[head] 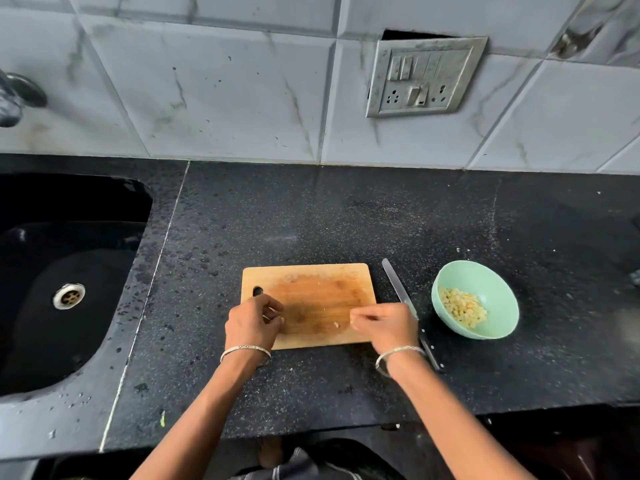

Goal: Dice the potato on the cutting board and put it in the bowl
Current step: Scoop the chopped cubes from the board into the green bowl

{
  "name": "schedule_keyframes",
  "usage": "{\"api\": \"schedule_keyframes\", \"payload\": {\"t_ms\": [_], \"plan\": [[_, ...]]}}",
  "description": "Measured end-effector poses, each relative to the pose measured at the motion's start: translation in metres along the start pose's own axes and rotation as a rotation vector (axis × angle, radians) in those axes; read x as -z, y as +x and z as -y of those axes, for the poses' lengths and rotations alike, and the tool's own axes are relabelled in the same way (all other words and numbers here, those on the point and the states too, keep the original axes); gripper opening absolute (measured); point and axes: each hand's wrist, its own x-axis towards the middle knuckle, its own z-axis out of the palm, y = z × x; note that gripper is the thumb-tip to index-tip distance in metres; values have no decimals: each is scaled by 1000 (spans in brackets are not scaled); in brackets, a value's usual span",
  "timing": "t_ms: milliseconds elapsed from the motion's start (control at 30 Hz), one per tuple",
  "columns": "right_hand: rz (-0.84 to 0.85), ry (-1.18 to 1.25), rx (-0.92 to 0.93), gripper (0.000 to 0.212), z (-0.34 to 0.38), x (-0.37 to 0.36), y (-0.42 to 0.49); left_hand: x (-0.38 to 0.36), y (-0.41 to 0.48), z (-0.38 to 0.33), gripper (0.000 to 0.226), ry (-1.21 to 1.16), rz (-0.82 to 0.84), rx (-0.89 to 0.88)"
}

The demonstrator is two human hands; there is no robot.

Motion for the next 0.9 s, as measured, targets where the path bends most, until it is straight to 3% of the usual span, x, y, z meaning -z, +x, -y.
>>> {"api": "schedule_keyframes", "payload": {"t_ms": [100,167,400,567,767,900], "plan": [[188,739,-418,23,12,35,4,-15,-10,-10,14,-3,130,-114],[238,869,-512,29,20,54,5,-28,-16,-22,12,45,159,-195],[200,980,-498,29,24,102,5,-57,-22,-48,12,182,79,-291],[25,956,-381,26,9,151,5,-66,-20,-59,7,325,30,-290],[-174,905,-250,23,-19,200,15,-73,-17,-77,14,475,83,-223],[-213,865,-251,18,-30,211,28,-81,-28,-106,17,422,83,-227]]}}
